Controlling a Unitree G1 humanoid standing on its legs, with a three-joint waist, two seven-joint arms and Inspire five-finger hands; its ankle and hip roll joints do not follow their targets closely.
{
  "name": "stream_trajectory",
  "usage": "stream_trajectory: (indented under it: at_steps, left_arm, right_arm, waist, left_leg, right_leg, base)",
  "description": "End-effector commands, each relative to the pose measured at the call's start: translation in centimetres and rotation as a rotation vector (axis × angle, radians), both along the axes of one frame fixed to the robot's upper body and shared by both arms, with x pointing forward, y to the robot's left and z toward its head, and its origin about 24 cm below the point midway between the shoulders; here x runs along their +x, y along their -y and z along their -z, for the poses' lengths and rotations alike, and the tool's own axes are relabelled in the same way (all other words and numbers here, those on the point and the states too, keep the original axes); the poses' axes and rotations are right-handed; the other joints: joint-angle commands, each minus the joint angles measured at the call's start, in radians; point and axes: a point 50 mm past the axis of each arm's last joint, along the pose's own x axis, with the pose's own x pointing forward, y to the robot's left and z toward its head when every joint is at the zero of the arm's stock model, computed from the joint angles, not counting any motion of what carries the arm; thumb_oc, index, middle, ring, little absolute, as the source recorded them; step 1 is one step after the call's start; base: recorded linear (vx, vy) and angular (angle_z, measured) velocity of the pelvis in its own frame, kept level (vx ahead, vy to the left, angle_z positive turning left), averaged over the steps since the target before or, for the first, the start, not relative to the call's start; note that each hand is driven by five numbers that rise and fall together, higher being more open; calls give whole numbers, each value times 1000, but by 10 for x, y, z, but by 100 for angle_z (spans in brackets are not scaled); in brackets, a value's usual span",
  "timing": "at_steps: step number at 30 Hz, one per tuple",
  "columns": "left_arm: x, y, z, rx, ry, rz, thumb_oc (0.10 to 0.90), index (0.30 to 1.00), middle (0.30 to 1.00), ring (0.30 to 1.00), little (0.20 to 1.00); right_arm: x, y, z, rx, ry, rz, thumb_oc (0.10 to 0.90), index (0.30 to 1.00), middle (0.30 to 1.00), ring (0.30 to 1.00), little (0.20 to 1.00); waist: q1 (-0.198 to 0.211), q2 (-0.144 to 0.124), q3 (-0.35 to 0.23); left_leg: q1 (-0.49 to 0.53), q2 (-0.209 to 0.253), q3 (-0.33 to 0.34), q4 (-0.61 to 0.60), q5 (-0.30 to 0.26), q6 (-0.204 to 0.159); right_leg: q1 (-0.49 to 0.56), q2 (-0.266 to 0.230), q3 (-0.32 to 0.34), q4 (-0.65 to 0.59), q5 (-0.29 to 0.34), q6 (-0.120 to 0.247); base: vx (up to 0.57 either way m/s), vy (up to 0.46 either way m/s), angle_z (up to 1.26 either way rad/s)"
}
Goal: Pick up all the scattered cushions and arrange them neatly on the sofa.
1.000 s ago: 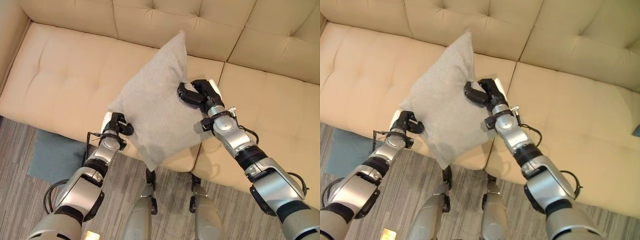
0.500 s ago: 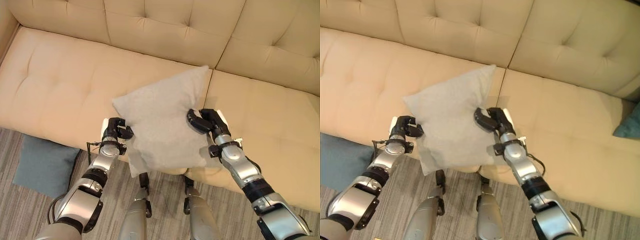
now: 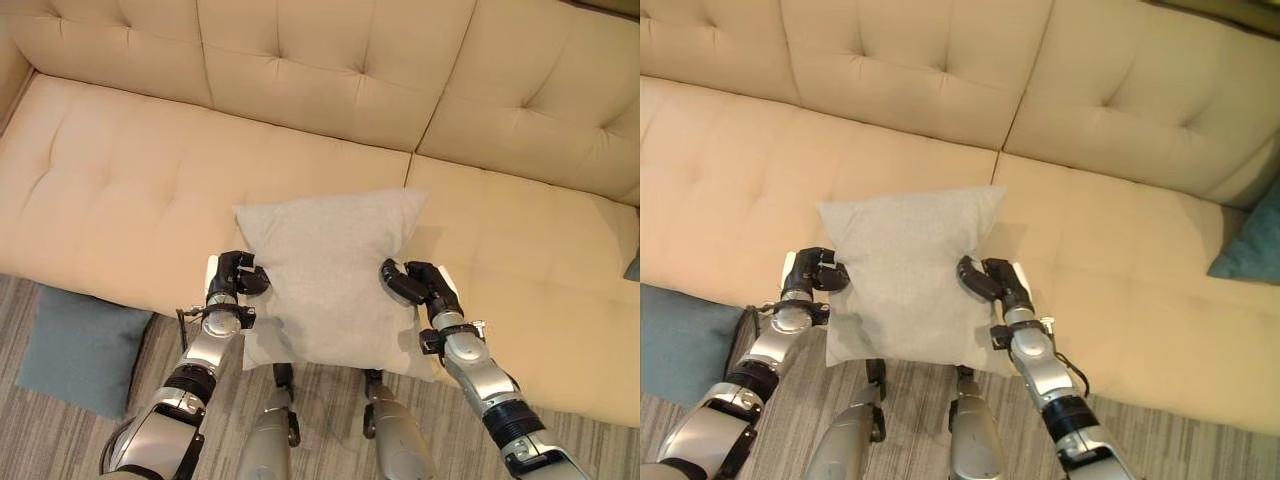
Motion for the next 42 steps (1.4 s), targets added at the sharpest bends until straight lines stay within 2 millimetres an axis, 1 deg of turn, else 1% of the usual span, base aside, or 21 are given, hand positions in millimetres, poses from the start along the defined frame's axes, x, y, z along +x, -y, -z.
stream_trajectory:
  at_steps: [1, 3, 4, 5, 6, 10, 12, 13, 14, 16, 17, 18, 21, 22, 24, 28, 32, 36, 38, 39, 42]
  left_arm:
    - [8, 23, -32, -64, 209, 80, 400, 300, 300, 300, 300]
    - [7, 22, -39, -92, 253, 72, 400, 300, 300, 300, 300]
    - [5, 21, -49, -113, 304, 78, 400, 300, 300, 300, 300]
    - [4, 21, -51, -114, 315, 83, 400, 300, 300, 300, 300]
    - [3, 20, -54, -106, 334, 87, 400, 300, 300, 300, 300]
    - [-8, 19, -50, -42, 343, 118, 400, 300, 300, 300, 300]
    - [-11, 22, -49, -71, 352, 116, 400, 300, 300, 300, 300]
    - [-12, 24, -50, -102, 367, 112, 400, 300, 300, 300, 300]
    - [-13, 25, -51, -127, 379, 103, 400, 300, 300, 300, 300]
    - [-15, 28, -49, -144, 377, 110, 400, 300, 300, 300, 300]
    - [-18, 34, -48, -163, 381, 125, 400, 300, 300, 300, 300]
    - [-18, 38, -47, -161, 375, 136, 400, 300, 300, 300, 300]
    - [-17, 41, -43, -137, 351, 145, 400, 300, 300, 300, 300]
    - [-20, 41, -40, -146, 343, 147, 400, 300, 300, 300, 300]
    - [-19, 44, -44, -152, 360, 152, 400, 300, 300, 300, 300]
    - [-15, 43, -48, -131, 371, 150, 400, 300, 300, 300, 300]
    - [-16, 40, -48, -125, 362, 152, 400, 300, 300, 300, 300]
    - [-12, 36, -61, -57, 398, 157, 400, 300, 300, 300, 300]
    - [-5, 37, -81, -15, 474, 162, 400, 300, 300, 300, 300]
    - [0, 38, -98, 19, 534, 164, 400, 300, 300, 300, 300]
    - [8, 38, -129, 99, 632, 189, 400, 300, 300, 300, 300]
  right_arm:
    - [-5, -20, -25, 51, 175, -83, 400, 300, 300, 300, 300]
    - [-9, -18, -24, 53, 179, -72, 400, 300, 300, 300, 300]
    - [-8, -17, -27, 58, 192, -67, 400, 300, 300, 300, 300]
    - [-9, -19, -28, 61, 194, -71, 400, 300, 300, 300, 300]
    - [-9, -19, -28, 59, 196, -73, 400, 300, 300, 300, 300]
    - [-21, -11, -18, 74, 169, -61, 400, 300, 300, 300, 300]
    - [-24, -7, -18, 69, 169, -58, 400, 300, 300, 300, 300]
    - [-23, -6, -22, 58, 185, -61, 400, 300, 300, 300, 300]
    - [-22, -5, -27, 46, 203, -65, 400, 300, 300, 300, 300]
    - [-22, -5, -30, 52, 216, -71, 400, 300, 300, 300, 300]
    - [-21, -6, -35, 55, 234, -67, 400, 300, 300, 300, 300]
    - [-20, -8, -36, 56, 239, -72, 400, 300, 300, 300, 300]
    - [-18, -9, -36, 43, 241, -53, 400, 300, 300, 300, 300]
    - [-18, -12, -38, 54, 253, -68, 400, 300, 300, 300, 300]
    - [-18, -17, -43, 58, 276, -85, 400, 300, 300, 300, 300]
    - [-15, -25, -45, 83, 289, -81, 400, 300, 300, 300, 300]
    - [-12, -32, -45, 105, 286, -81, 400, 300, 300, 300, 300]
    - [-9, -37, -53, 104, 320, -93, 400, 300, 300, 300, 300]
    - [-1, -37, -73, 77, 402, -88, 400, 300, 300, 300, 300]
    - [5, -37, -92, 45, 476, -86, 400, 300, 300, 300, 300]
    - [8, -27, -127, 3, 619, -56, 400, 300, 300, 300, 300]
  waist:
    - [-13, -17, -107]
    - [-17, -14, -100]
    - [4, 0, -96]
    - [10, 7, -96]
    - [15, 7, -95]
    - [17, -4, -116]
    - [10, -6, -104]
    - [10, 0, -87]
    - [15, 8, -64]
    - [16, 12, -53]
    - [21, 15, -40]
    - [25, 19, -39]
    - [54, 23, -30]
    - [61, 32, -43]
    - [60, 38, -37]
    - [58, 17, -32]
    - [66, -8, -46]
    - [63, -20, -17]
    - [61, -17, 19]
    - [58, -26, 35]
    - [56, -23, 42]
  left_leg:
    - [-14, -2, 34, 168, -247, 7]
    - [-6, 12, 59, 169, -252, 13]
    - [-8, 48, 105, 171, -251, 11]
    - [7, 69, 123, 178, -272, -2]
    - [14, 81, 141, 181, -268, -7]
    - [52, 118, 164, 215, -268, -26]
    - [36, 152, 157, 298, -259, -44]
    - [5, 174, 141, 368, -232, -61]
    - [-43, 197, 118, 452, -168, -87]
    - [-70, 205, 111, 486, -151, -87]
    - [-110, 188, 104, 469, -169, -79]
    - [-118, 159, 99, 414, -184, -67]
    - [-145, 124, 75, 196, -95, -87]
    - [-109, 127, 71, 92, -94, -76]
    - [-119, 107, 33, 90, -66, -60]
    - [-145, 74, 30, 136, -65, -44]
    - [-135, 36, 33, 145, -104, -12]
    - [-117, 16, 60, 186, -157, 26]
    - [-126, 12, 63, 220, -174, 24]
    - [-143, 4, 58, 263, -210, 12]
    - [-238, -5, 46, 351, -223, 6]
  right_leg:
    - [-14, -27, 60, 105, -157, 31]
    - [-38, -30, 54, 157, -153, 40]
    - [-47, -85, -86, 226, -171, 37]
    - [-23, -111, -152, 254, -202, 41]
    - [-9, -119, -187, 256, -212, 32]
    - [33, -77, -164, 216, -254, 7]
    - [65, -49, -152, 190, -270, -17]
    - [78, -32, -154, 175, -274, -32]
    - [79, -14, -155, 173, -284, -51]
    - [82, -5, -159, 168, -298, -62]
    - [81, -1, -164, 171, -321, -71]
    - [77, -3, -161, 178, -323, -63]
    - [85, 6, -156, 201, -345, -51]
    - [75, 10, -144, 235, -354, -38]
    - [52, 13, -134, 257, -329, -31]
    - [17, -13, -114, 292, -322, -29]
    - [11, -42, -90, 296, -298, -2]
    - [-48, -127, -96, 460, -247, 39]
    - [-94, -150, -96, 454, -228, 30]
    - [-99, -151, -97, 424, -250, 30]
    - [-110, -129, -85, 364, -269, 17]
  base:
    - [-65, 61, -22]
    - [-100, 23, -36]
    - [-62, -34, -66]
    - [-81, -67, -110]
    - [24, -106, -110]
    - [87, -202, -66]
    - [49, -289, -40]
    - [-66, -265, -14]
    - [-114, -236, -15]
    - [-72, -125, -16]
    - [6, -31, -14]
    - [39, 1, -2]
    - [112, 114, 11]
    - [62, 180, -14]
    - [8, 194, -36]
    - [30, 159, -13]
    - [60, 175, 4]
    - [-1, 162, -7]
    - [-63, 41, 3]
    - [-10, -48, 3]
    - [-57, -30, 16]
